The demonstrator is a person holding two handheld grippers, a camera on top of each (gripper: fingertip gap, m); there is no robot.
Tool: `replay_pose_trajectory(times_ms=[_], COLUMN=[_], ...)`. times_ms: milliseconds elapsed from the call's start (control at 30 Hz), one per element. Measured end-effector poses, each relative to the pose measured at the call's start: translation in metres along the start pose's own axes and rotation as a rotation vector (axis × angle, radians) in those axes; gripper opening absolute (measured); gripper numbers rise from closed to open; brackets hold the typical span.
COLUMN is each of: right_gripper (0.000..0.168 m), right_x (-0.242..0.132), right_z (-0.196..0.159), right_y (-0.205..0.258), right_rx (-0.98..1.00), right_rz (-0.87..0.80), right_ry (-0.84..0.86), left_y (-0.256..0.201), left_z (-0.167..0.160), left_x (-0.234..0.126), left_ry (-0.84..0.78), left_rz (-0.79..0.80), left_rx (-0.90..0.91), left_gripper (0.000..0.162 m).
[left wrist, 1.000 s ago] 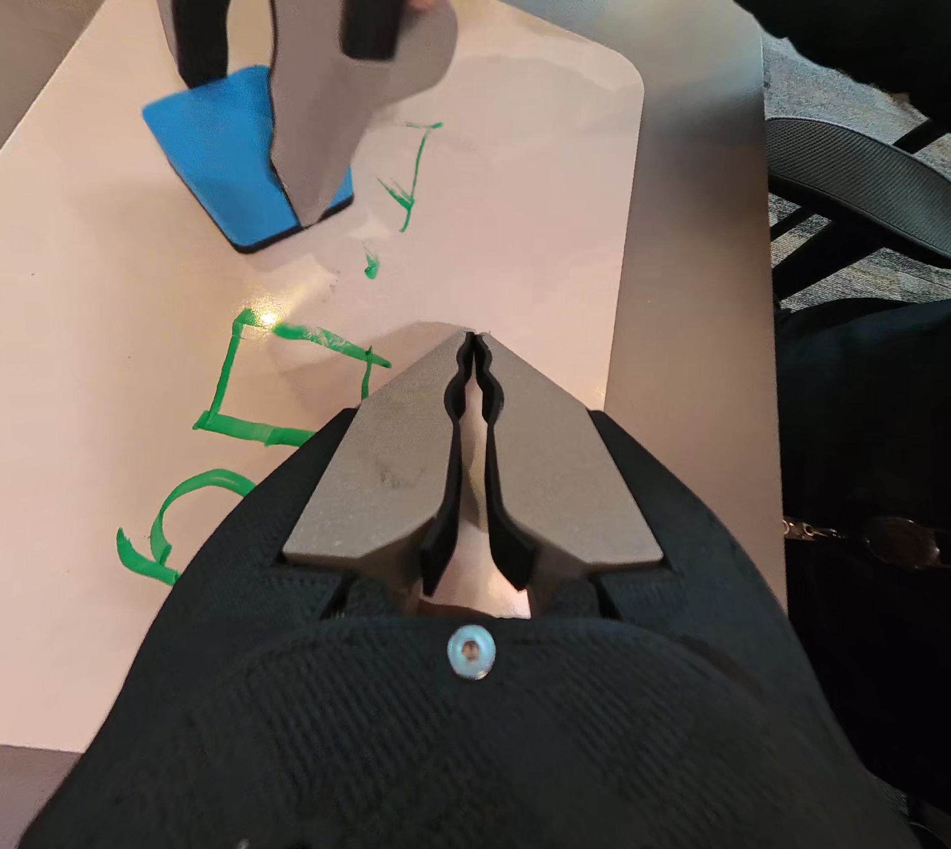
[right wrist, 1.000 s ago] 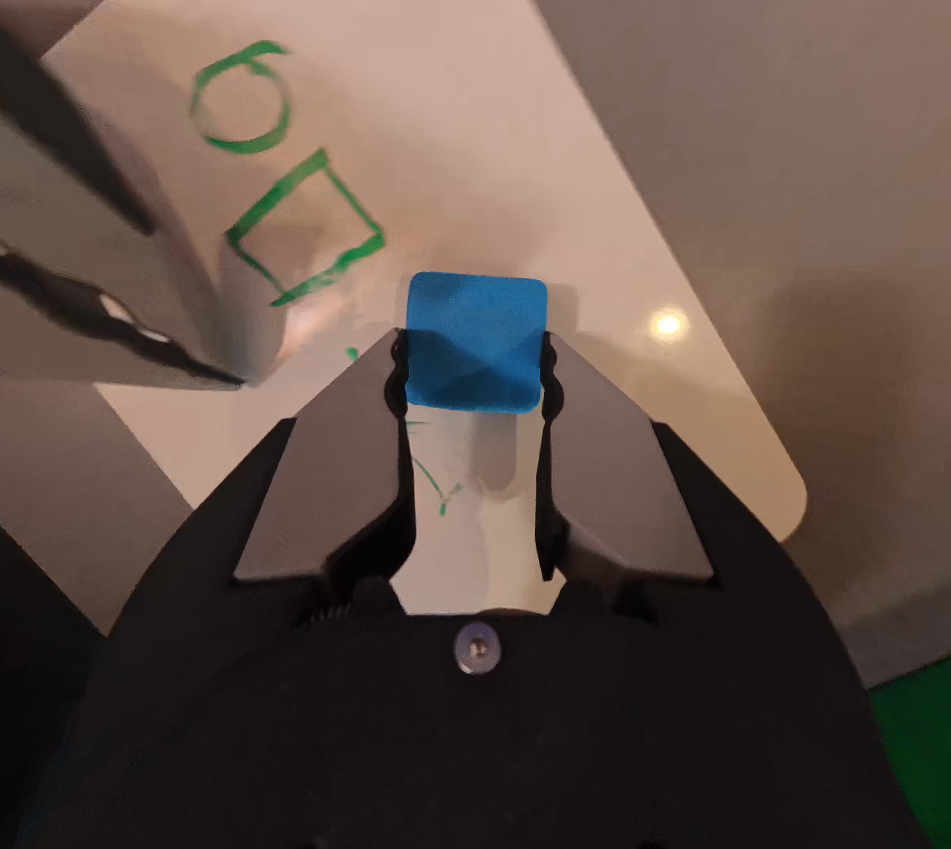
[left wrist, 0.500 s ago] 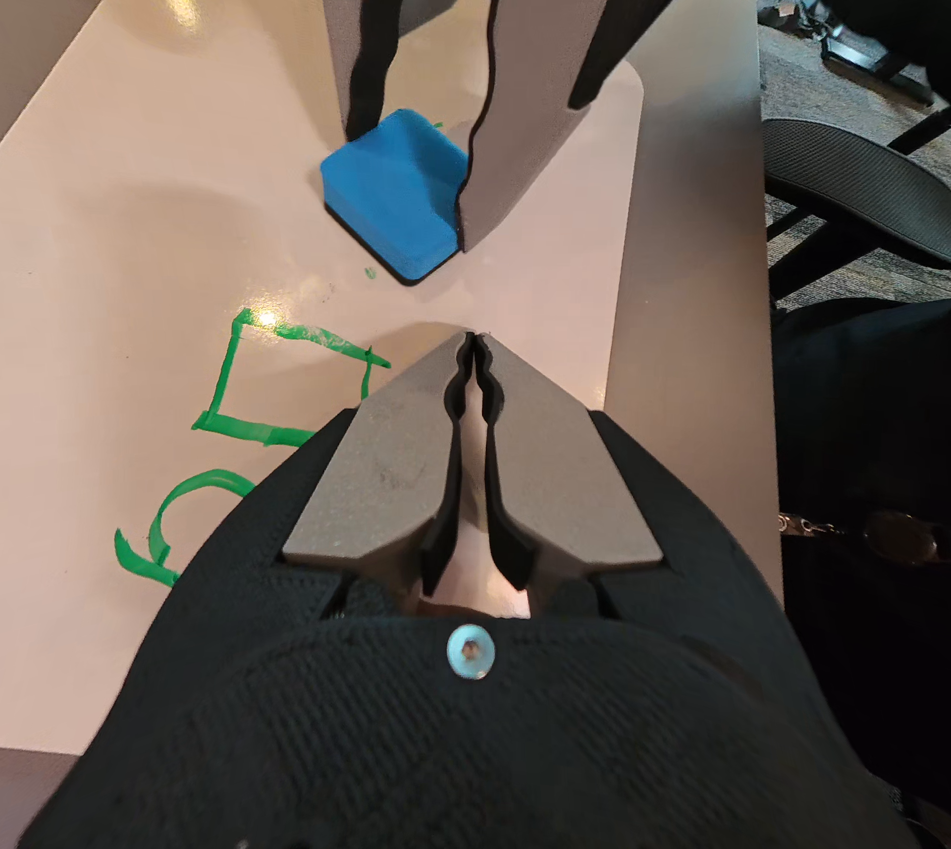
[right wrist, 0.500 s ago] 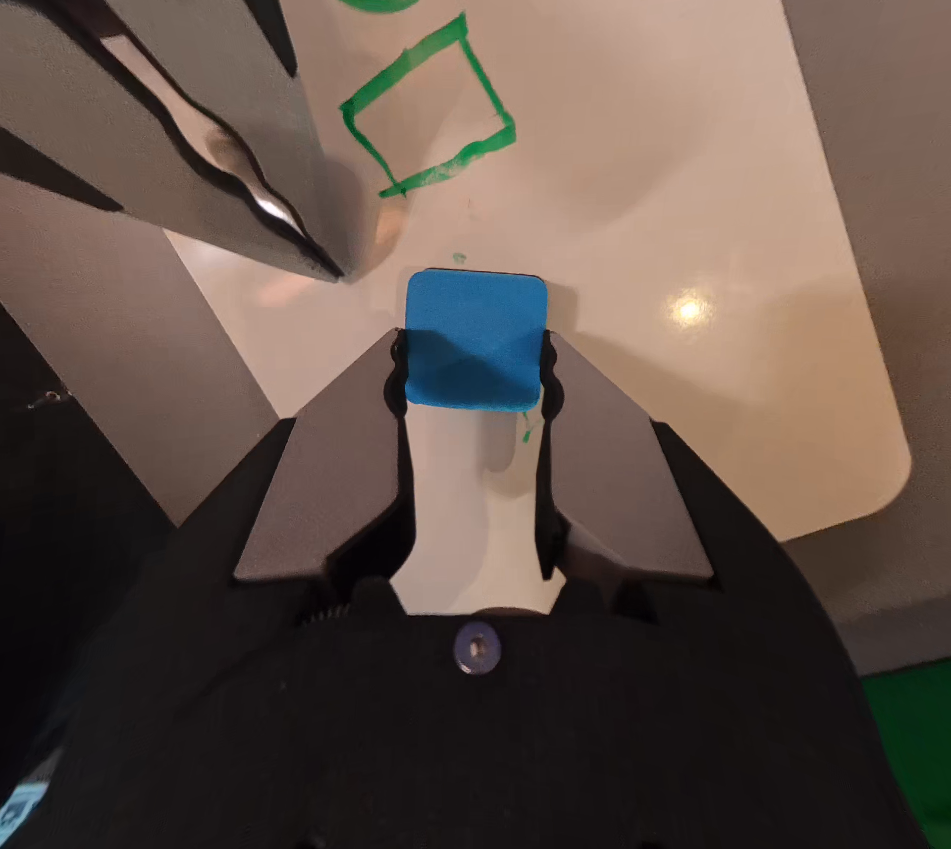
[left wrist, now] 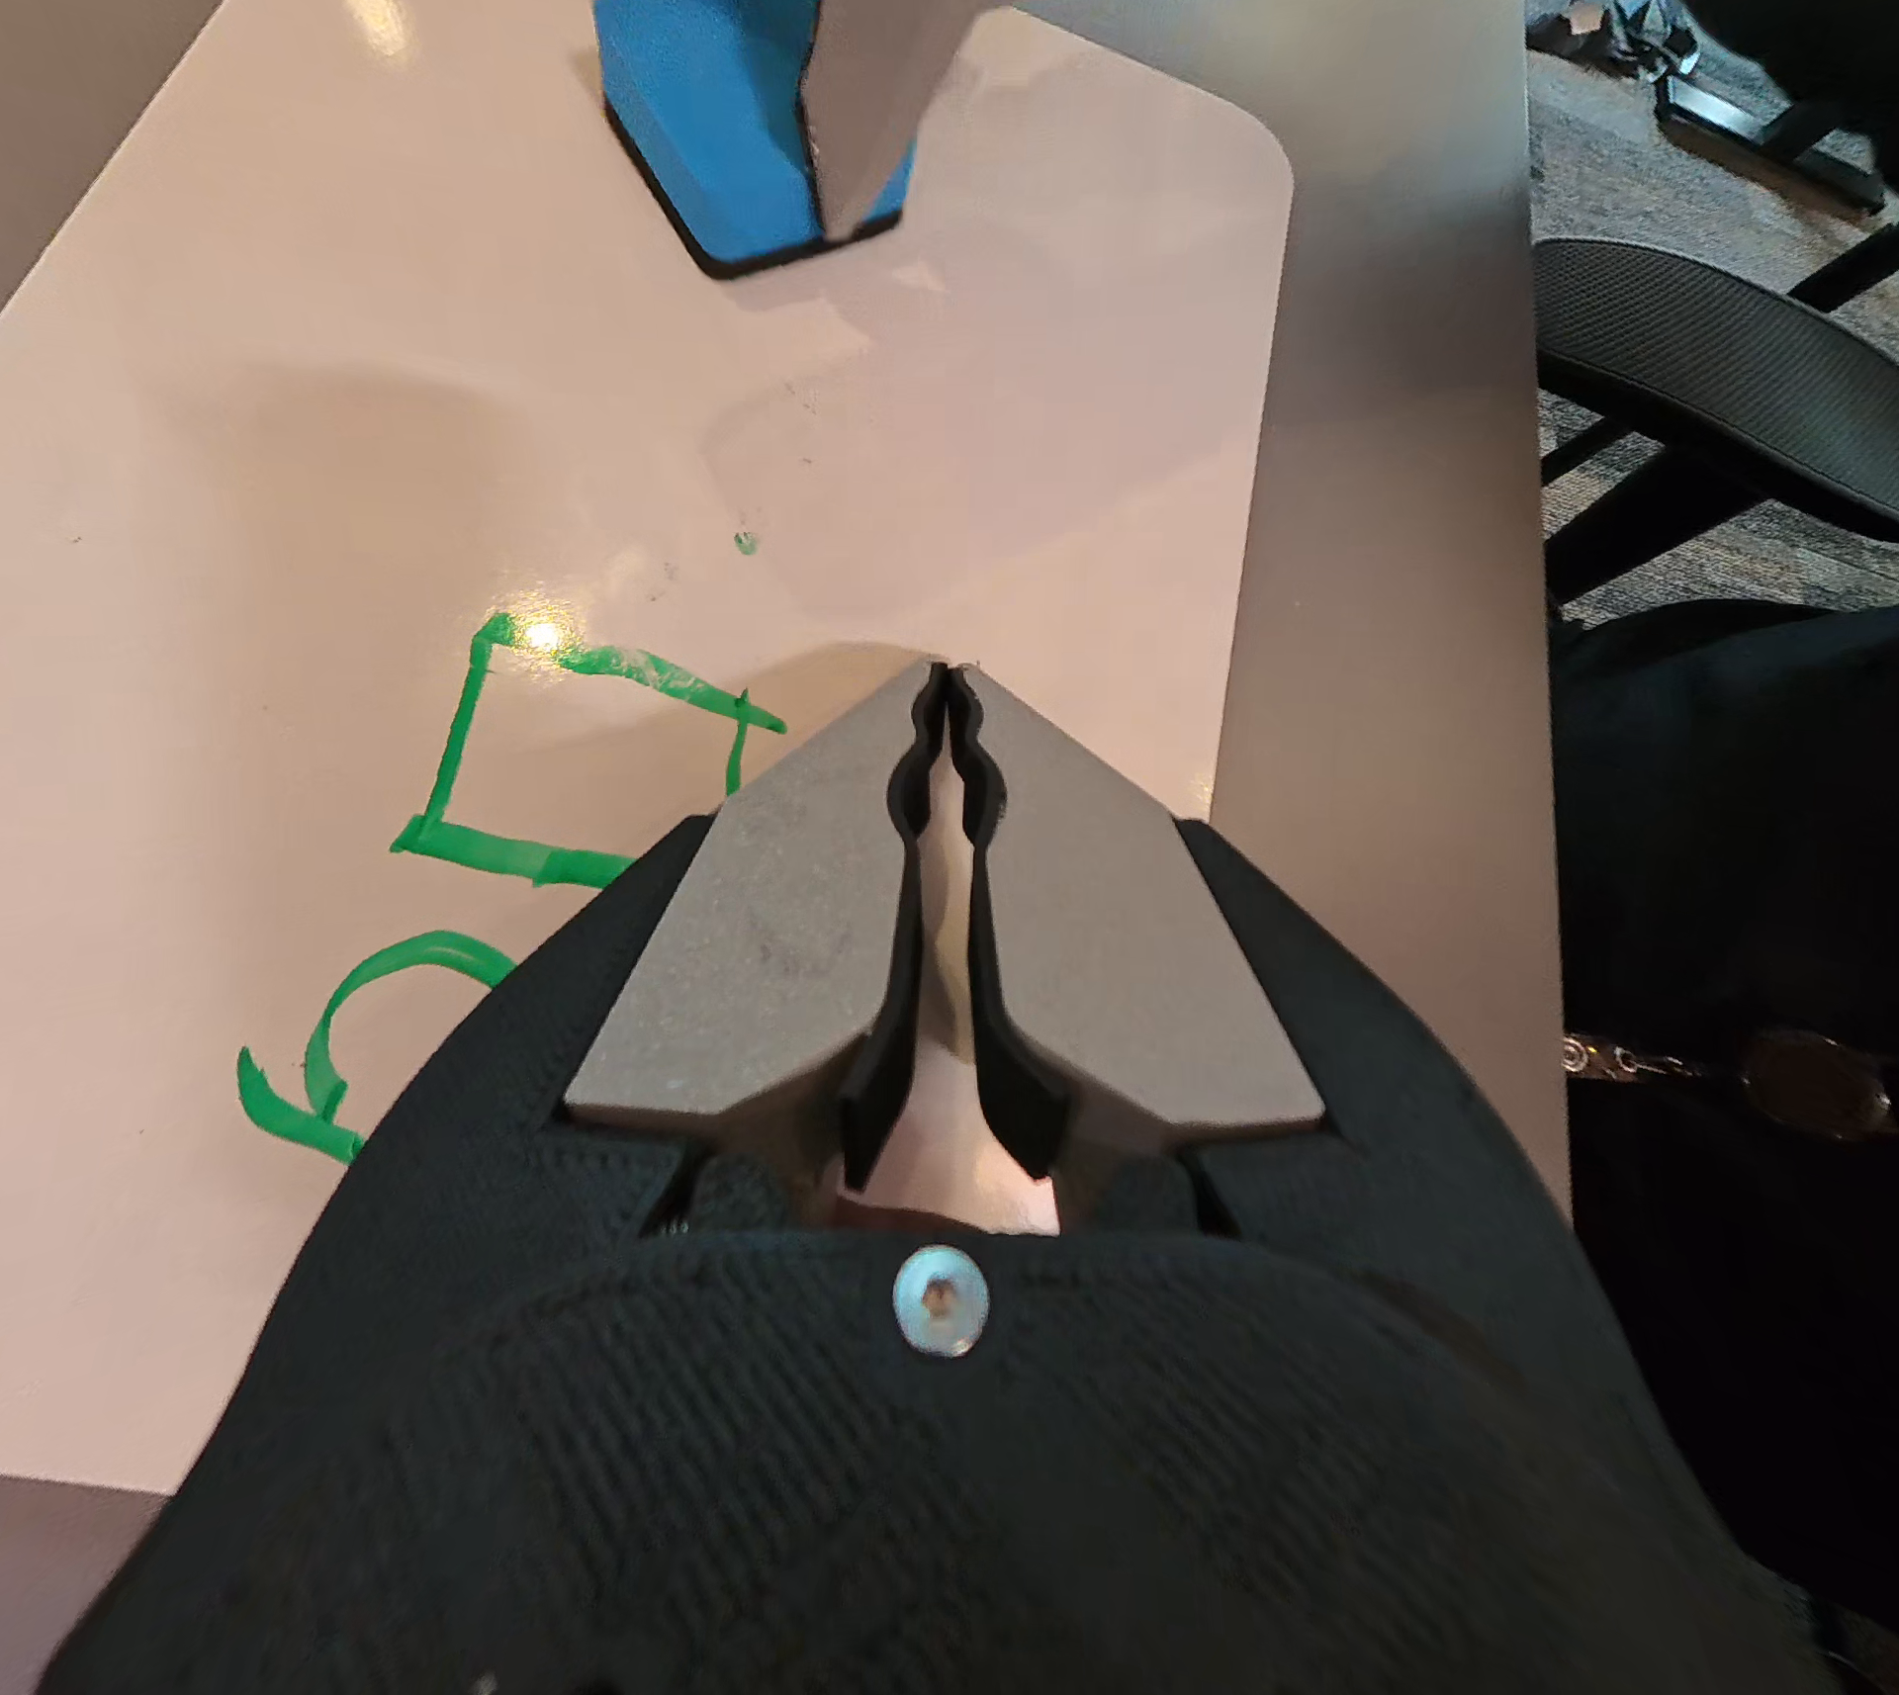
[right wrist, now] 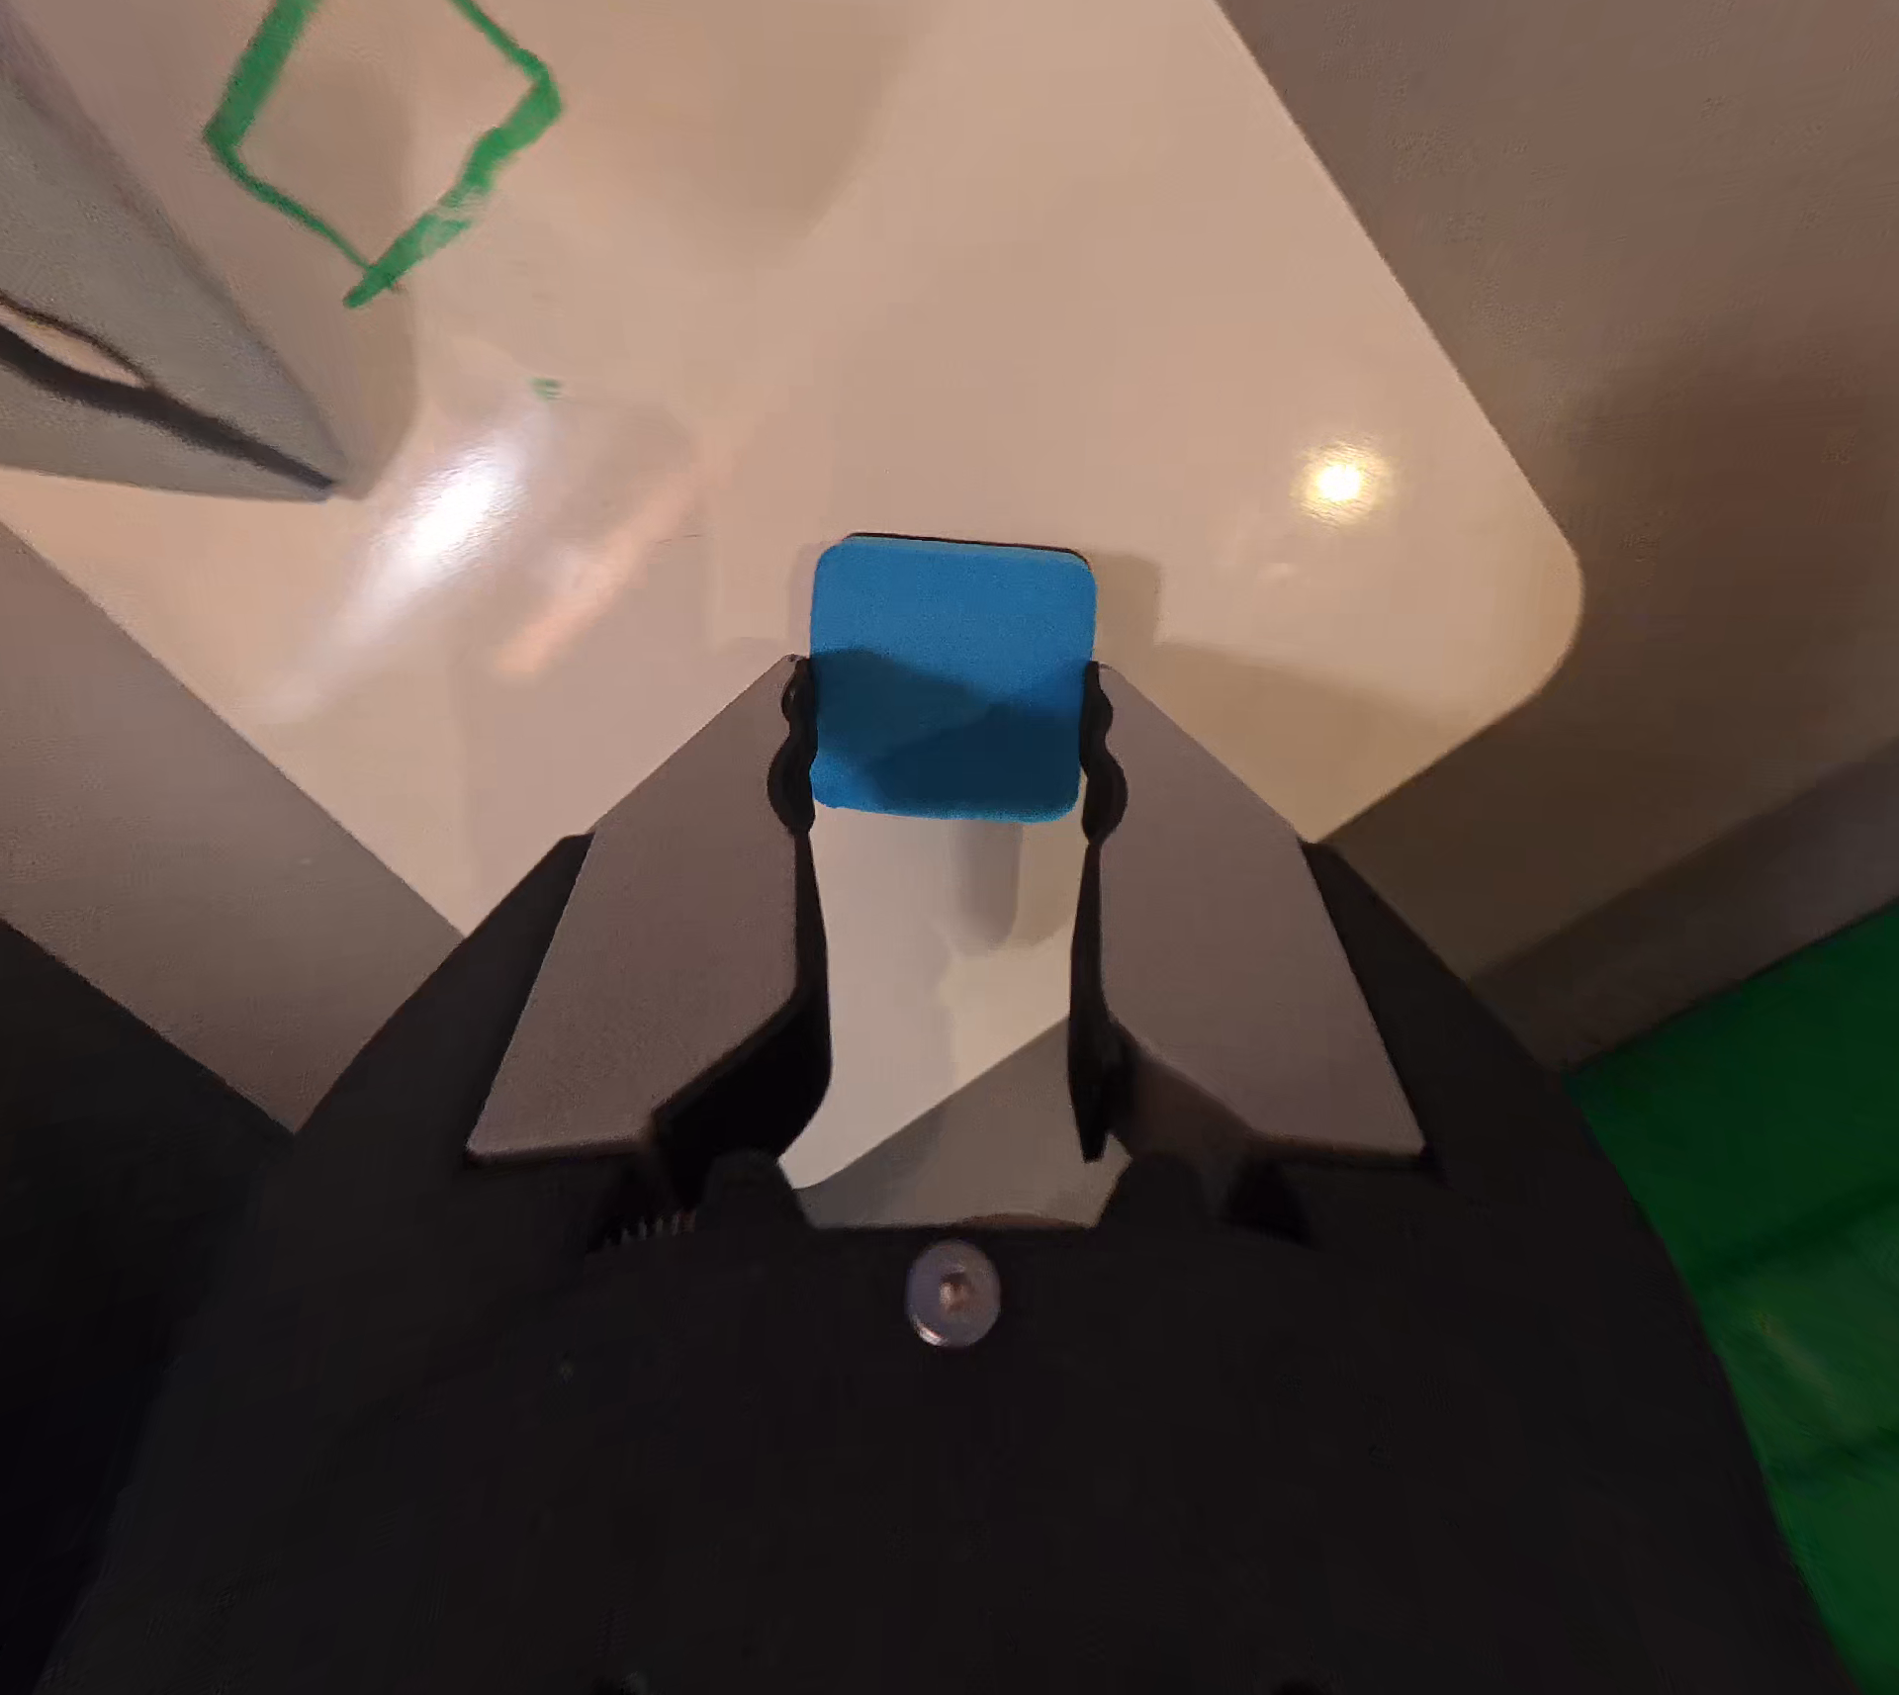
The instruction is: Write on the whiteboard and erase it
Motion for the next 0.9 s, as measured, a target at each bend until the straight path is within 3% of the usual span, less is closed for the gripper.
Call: replay_pose_trajectory(times_ms=[133, 300, 433, 567, 667, 733, 833, 900], right_gripper=[0.050, 0.049, 0.050, 0.049, 0.050, 0.050, 0.049, 0.050], right_x=[0.002, 0.007, 0.013, 0.015, 0.017, 0.017, 0.016, 0.019], right_z=[0.009, 0.021, 0.044, 0.049, 0.059, 0.059, 0.060, 0.065], right_y=[0.049, 0.012, 0.053, 0.022, 0.054, 0.055, 0.029, 0.057], right_rx=[-0.179, -0.030, -0.183, -0.071, -0.167, -0.202, -0.104, -0.168], right_rz=[0.129, 0.024, 0.136, 0.013, 0.155, 0.099, -0.012, 0.140], right_ry=[-0.029, -0.030, -0.096, -0.021, -0.040, 0.022, 0.057, 0.005], left_y=[0.000, 0.000, 0.000, 0.000, 0.000, 0.000, 0.000, 0.000], left_z=[0.000, 0.000, 0.000, 0.000, 0.000, 0.000, 0.000, 0.000], left_x=[0.000, 0.000, 0.000, 0.000, 0.000, 0.000, 0.000, 0.000], left_ry=[0.002, 0.000, 0.001, 0.000, 0.001, 0.002, 0.001, 0.001], left_rz=[-0.008, -0.005, -0.009, -0.005, -0.005, -0.008, -0.005, -0.004], left_rx=[-0.006, -0.003, -0.008, -0.003, -0.001, -0.004, 0.000, 0.003], left_gripper=[0.000, 0.000, 0.000, 0.000, 0.000, 0.000, 0.000, 0.000])
Point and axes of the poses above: each gripper's, where its closed fingertips meet, x out along the fingers, z out of its top, y = z × x across the jaws, the point moved 5 cm from there along -x, back along the fingers, and after that the axes turned 14 degrees about -x, right-handed, at the moved point
